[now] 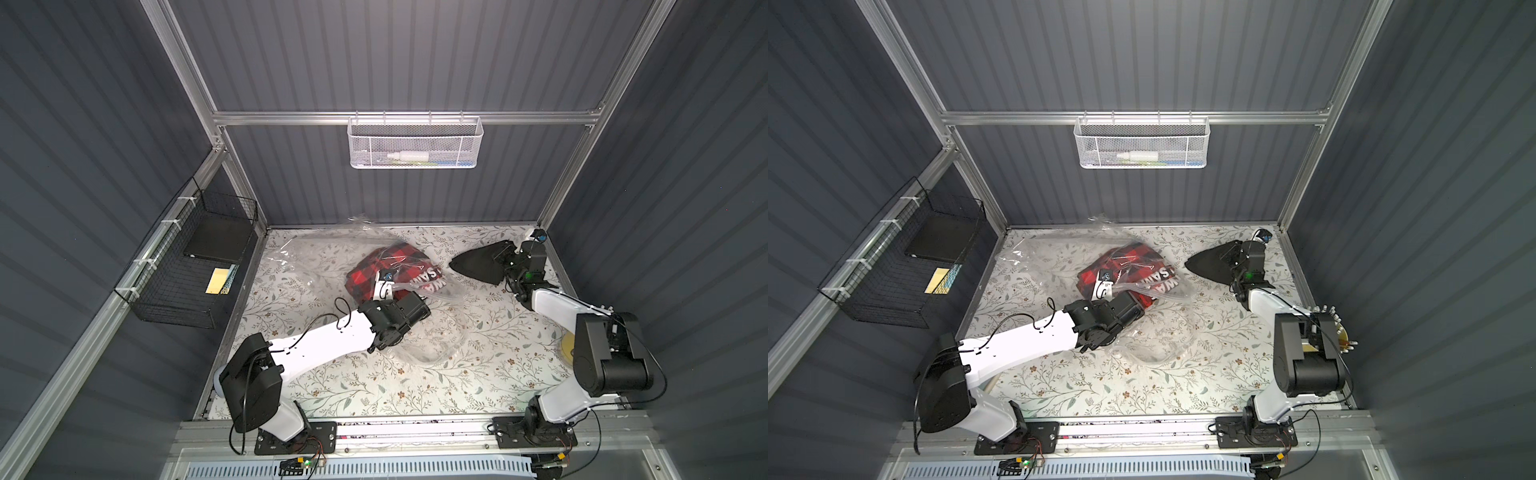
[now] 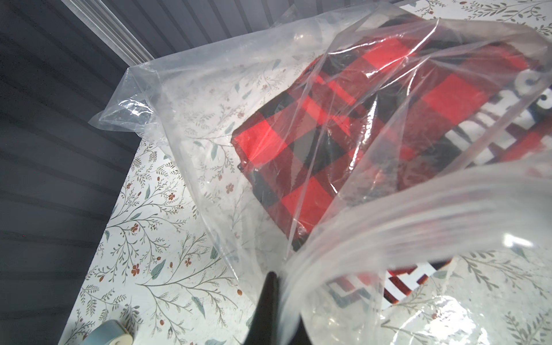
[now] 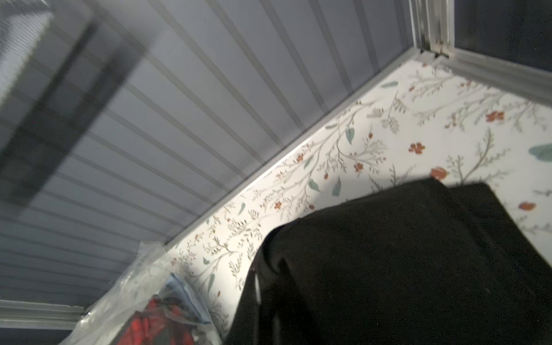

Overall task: Take the shirt out of the vacuum bag
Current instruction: Place the shirt at the center of the board.

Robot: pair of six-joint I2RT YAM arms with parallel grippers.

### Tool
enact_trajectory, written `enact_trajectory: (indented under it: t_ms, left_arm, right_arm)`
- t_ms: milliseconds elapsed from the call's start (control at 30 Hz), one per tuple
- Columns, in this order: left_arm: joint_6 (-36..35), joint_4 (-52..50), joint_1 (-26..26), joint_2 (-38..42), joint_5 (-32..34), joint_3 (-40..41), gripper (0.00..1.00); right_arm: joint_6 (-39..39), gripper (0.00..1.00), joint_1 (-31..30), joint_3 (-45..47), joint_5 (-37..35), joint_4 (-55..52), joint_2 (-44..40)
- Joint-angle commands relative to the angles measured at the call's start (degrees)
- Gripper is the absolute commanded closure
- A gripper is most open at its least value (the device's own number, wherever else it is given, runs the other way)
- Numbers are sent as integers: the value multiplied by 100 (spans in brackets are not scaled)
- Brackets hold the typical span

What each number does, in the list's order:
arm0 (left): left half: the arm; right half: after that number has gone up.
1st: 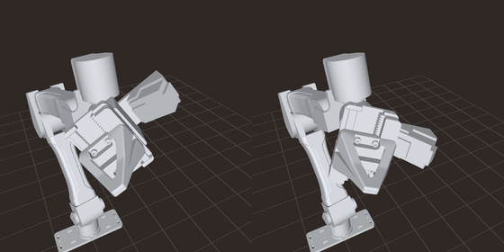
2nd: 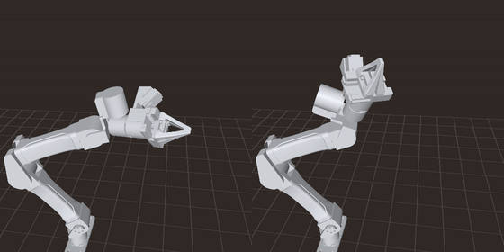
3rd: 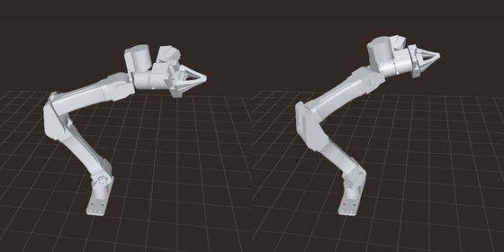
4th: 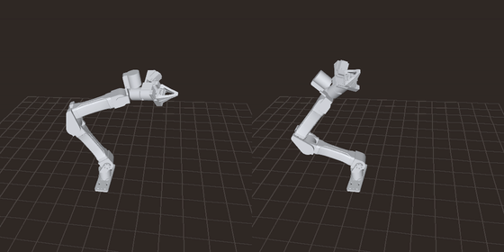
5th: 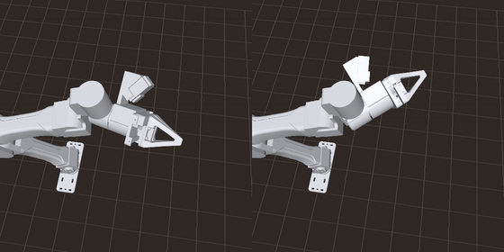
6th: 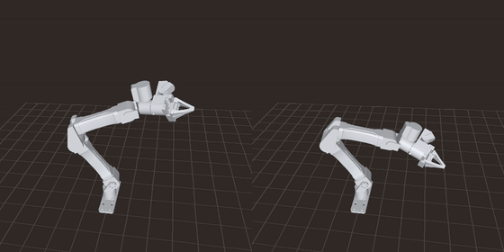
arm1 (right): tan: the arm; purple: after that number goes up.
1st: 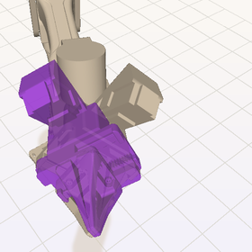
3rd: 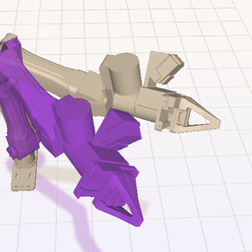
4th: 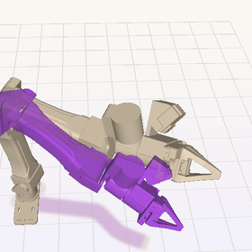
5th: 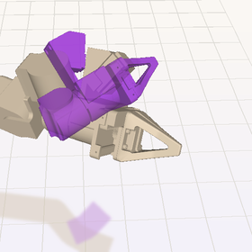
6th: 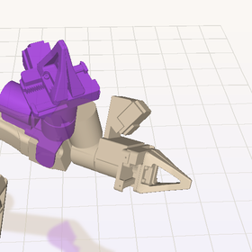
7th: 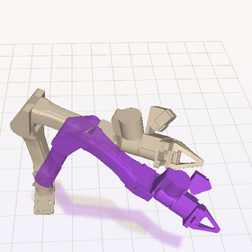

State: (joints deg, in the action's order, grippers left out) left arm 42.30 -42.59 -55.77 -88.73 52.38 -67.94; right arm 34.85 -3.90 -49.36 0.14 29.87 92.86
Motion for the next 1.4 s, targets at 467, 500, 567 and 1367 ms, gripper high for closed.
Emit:
enact_trajectory:
  t_ms: [467, 500, 567, 1367]
  left_arm:
    - [6, -156, 55, 180, 151, 23, 100]
    - [-10, -141, 55, 180, 150, 22, 100]
    - [-31, -112, 56, 165, 133, 14, 100]
    - [-209, 71, 55, 21, 40, -107, 100]
  right_arm:
    - [364, 100, -81, 905, -112, 447, 479]
    - [373, 100, -132, 928, -220, 369, 470]
    - [379, 100, -205, 900, -435, 123, 481]
    - [839, 47, -240, 743, -387, -1312, -644]
